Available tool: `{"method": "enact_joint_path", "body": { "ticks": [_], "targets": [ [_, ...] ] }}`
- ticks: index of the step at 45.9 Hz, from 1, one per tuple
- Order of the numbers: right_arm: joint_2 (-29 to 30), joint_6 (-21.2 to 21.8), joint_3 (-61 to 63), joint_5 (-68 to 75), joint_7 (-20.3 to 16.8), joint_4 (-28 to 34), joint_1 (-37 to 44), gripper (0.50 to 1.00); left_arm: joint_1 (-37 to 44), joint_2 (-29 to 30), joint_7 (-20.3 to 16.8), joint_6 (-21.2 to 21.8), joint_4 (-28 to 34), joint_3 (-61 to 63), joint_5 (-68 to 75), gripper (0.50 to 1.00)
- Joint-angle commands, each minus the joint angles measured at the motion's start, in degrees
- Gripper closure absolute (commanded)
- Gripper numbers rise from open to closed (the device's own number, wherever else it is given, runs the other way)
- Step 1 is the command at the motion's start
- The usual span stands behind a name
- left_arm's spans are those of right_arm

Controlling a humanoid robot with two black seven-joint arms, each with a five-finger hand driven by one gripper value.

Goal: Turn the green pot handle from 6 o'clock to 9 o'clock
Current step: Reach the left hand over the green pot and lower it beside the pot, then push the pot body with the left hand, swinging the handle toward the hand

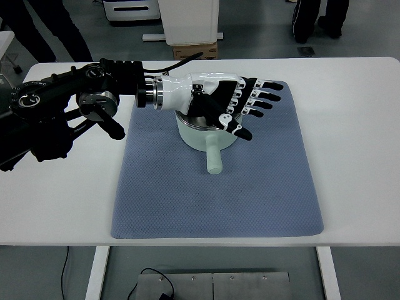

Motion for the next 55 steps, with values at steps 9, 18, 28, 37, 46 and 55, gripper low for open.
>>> {"method": "enact_joint_path", "body": {
  "ticks": [9,18,28,37,46,55],
  "targets": [
    [0.0,0.0,0.0,0.0,0.0,0.0,0.0,0.500,-0.8,0.5,4.3,0.0,0.0,3.6,4.5,0.500],
    [0.0,0.0,0.0,0.0,0.0,0.0,0.0,0.500,-0.8,0.6,4.3,0.0,0.0,5.7,5.5,0.500],
    [0.0,0.0,-0.1,0.0,0.0,0.0,0.0,0.500,-0.8,1.0,5.4,0.0,0.0,6.9,5.5,0.500],
    [0.0,0.0,0.0,0.0,0.0,0.0,0.0,0.500,-0.8,1.0,5.5,0.0,-0.1,8.4,5.5,0.500],
    [0.0,0.0,0.0,0.0,0.0,0.0,0.0,0.500,-1.5,1.1,5.6,0.0,-1.1,9.0,5.5,0.500],
    [0.0,0.0,0.0,0.0,0.0,0.0,0.0,0.500,-2.4,2.8,6.6,0.0,-3.2,9.6,5.5,0.500]
  ]
}}
